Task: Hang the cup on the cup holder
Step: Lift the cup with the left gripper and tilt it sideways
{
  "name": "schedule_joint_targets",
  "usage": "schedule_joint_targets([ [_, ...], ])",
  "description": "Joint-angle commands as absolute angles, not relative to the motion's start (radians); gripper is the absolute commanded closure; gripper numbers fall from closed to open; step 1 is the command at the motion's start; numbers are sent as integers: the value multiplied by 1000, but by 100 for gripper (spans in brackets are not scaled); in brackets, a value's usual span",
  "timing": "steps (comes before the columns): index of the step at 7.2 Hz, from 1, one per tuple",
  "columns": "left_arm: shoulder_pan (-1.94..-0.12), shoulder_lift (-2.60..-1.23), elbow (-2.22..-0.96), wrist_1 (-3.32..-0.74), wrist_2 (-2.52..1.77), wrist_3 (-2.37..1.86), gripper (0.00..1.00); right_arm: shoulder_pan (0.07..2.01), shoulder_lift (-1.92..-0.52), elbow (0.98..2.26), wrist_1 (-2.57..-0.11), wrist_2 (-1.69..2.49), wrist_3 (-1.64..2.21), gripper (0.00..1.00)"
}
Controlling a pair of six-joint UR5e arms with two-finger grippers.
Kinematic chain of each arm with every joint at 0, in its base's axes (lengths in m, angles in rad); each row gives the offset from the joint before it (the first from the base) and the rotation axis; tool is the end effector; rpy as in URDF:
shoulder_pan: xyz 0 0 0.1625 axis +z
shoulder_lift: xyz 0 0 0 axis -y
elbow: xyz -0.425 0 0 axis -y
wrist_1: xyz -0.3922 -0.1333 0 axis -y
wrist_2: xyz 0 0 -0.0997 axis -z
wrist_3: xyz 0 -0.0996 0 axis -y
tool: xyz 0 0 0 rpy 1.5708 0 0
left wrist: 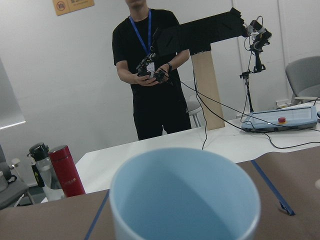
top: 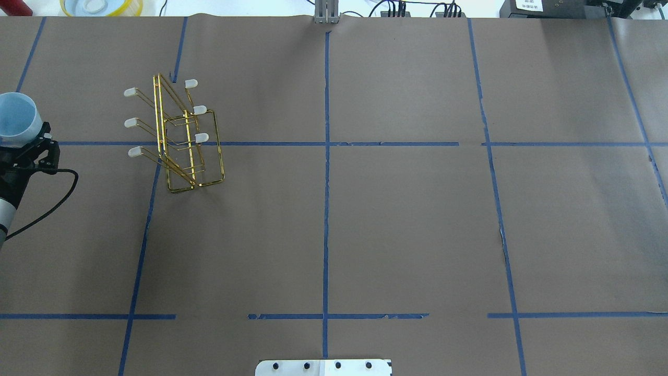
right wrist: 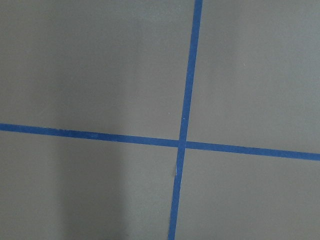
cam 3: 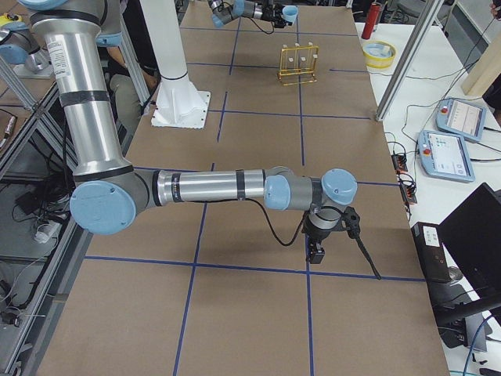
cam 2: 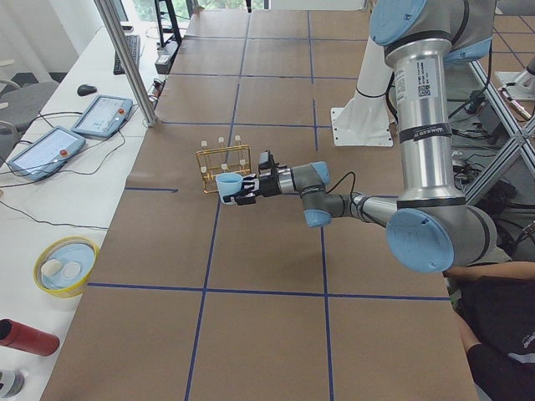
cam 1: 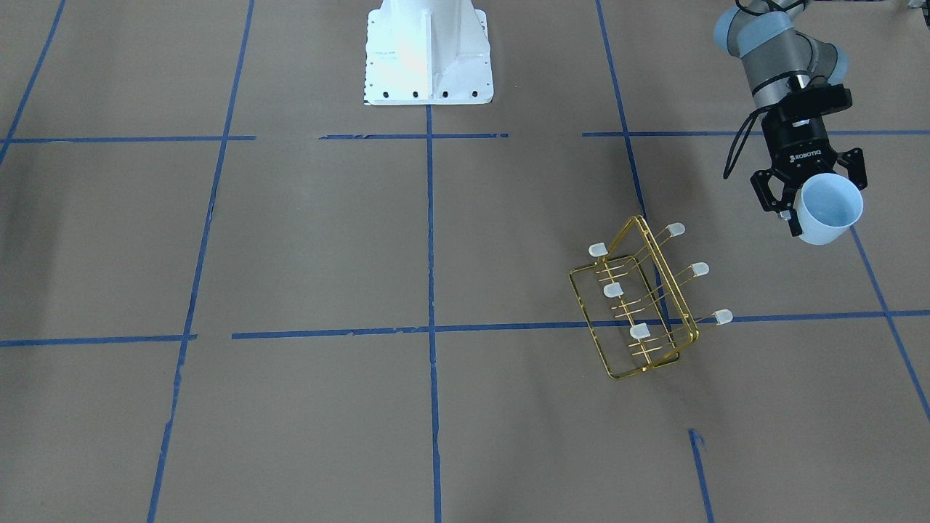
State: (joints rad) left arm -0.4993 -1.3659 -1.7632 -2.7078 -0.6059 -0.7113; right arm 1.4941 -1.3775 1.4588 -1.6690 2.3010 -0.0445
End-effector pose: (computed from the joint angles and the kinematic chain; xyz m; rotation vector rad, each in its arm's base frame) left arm 0.2480 -0.3804 0.5181 1.3003 0.2608 -0.2356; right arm 0.0229 -0.5744 0.6236 -0.0279 -0.7302 -0.1096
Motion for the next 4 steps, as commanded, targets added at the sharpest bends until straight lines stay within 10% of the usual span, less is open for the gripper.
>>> schedule_joint_targets([
  [1,-500,-1365,-1857,-2566,-604,-597,100,1494,-1378,1459,-1669,2301,-44,0],
  [4,-546,-1370,-1936,-2516,-594,-68,100,1494,-1378,1459,-1669,2301,-44,0],
])
